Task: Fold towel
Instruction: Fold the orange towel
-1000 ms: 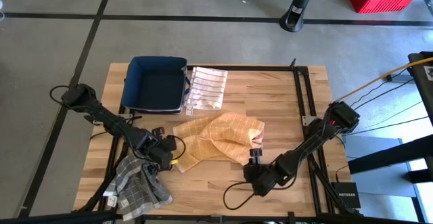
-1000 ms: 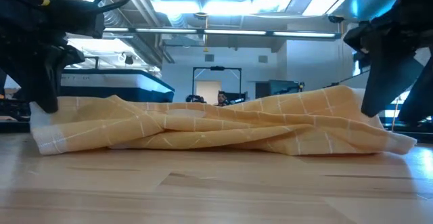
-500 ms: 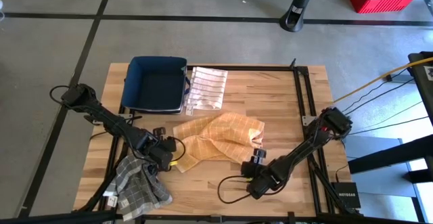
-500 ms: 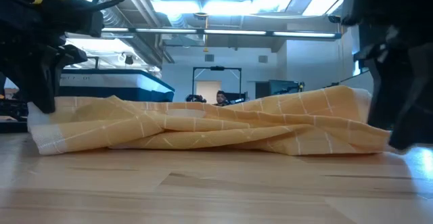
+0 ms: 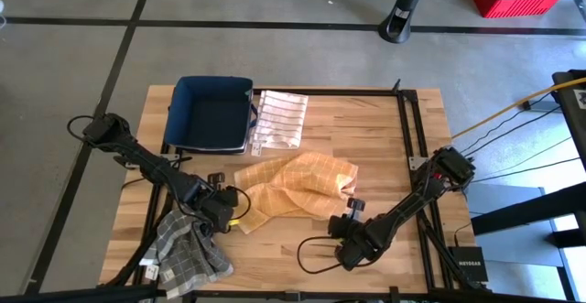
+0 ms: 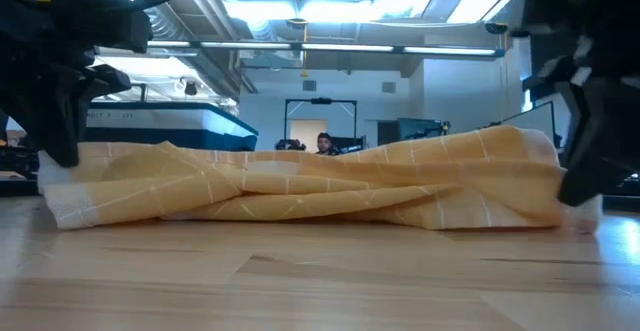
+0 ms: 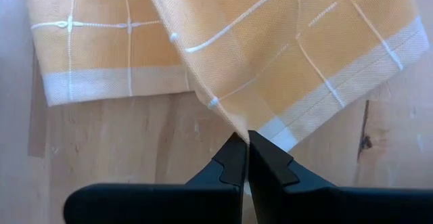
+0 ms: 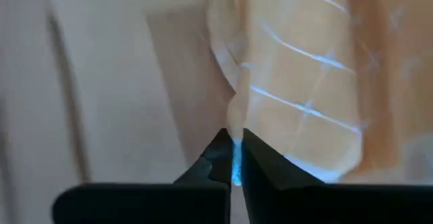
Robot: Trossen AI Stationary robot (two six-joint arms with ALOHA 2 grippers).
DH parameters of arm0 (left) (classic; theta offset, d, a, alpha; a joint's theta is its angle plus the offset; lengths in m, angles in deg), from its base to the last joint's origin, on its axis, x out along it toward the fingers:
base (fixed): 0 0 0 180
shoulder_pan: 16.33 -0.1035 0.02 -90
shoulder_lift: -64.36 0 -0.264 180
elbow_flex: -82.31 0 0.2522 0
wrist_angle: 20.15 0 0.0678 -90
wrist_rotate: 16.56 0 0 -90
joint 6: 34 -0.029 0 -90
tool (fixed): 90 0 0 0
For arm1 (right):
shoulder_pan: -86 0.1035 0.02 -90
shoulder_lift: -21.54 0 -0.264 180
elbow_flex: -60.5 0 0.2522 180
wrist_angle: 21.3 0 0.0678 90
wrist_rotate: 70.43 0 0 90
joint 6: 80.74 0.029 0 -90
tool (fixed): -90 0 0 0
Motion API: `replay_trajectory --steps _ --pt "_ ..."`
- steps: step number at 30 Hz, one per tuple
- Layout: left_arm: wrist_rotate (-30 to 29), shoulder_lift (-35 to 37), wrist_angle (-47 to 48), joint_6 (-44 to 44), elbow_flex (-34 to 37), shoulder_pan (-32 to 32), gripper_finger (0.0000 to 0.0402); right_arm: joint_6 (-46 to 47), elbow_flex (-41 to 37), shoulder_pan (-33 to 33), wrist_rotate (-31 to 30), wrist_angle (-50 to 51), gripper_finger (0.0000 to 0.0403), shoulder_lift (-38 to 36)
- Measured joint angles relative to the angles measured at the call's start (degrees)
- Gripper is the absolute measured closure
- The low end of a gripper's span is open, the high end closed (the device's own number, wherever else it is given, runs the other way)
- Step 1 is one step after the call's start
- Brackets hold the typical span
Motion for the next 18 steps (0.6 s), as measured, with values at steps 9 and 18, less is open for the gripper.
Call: replay_trajectory --steps 9,18 --pt "-0.39 -0.04 4.76 -1.11 -2.64 0.26 0.0396 1.60 8.83 0.00 -7.61 17.71 0.0392 -1.05" --pt "-14.04 -0.02 33.95 -4.04 -25.40 1.21 0.0396 2.74 20.58 -0.04 -25.93 35.55 0.0393 -10.62"
